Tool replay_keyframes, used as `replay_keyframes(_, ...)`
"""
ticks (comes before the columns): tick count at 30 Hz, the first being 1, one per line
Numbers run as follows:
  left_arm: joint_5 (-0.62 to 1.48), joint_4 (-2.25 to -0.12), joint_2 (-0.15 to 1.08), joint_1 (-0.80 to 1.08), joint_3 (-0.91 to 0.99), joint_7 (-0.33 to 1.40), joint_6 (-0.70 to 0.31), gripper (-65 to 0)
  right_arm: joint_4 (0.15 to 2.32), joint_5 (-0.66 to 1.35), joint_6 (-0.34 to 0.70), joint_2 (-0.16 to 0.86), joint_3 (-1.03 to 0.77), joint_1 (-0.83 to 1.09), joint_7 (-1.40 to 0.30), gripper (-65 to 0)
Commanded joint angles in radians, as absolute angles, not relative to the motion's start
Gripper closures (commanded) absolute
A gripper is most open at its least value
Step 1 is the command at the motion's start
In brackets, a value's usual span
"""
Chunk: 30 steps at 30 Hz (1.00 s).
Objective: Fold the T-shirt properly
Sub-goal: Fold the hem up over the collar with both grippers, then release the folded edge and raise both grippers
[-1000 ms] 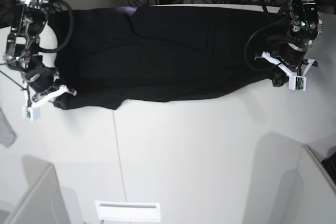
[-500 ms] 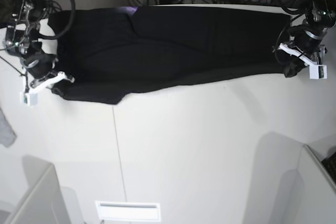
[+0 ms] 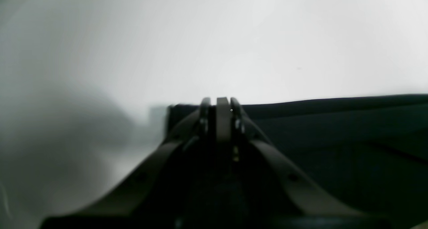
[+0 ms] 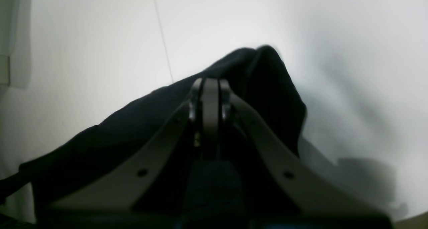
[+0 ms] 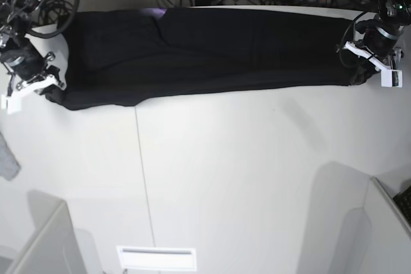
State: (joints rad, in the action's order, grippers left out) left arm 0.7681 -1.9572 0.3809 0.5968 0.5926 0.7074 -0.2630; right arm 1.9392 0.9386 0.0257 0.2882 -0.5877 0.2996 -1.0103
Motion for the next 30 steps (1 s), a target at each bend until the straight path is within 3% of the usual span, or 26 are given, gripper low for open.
replay_keyframes(1, 0.776, -1.974, 0.400, 0.599, 0.604, 0.687, -0.263, 0.0, 1.962, 0.964, 0.028, 0.303, -0.608, 0.292, -1.000, 0.0)
replay_keyframes(13, 0.768, -1.972, 0.401, 0.605, 0.604, 0.687, -0.263, 0.0, 2.002, 1.144, 0.028, 0.208, -0.765, 0.390, -1.102, 0.0)
replay_keyframes(21, 0.765, -1.969, 0.401, 0.651, 0.596, 0.687, -0.263, 0.0, 1.992, 1.135, 0.028, 0.205, -0.774, 0.443, -1.107, 0.0)
replay_keyframes(30, 0.765, -1.954, 0.394, 0.670, 0.593, 0.688, -0.263, 0.0, 1.974, 0.957, 0.036, 0.179, -0.704, 0.446, -1.099, 0.0)
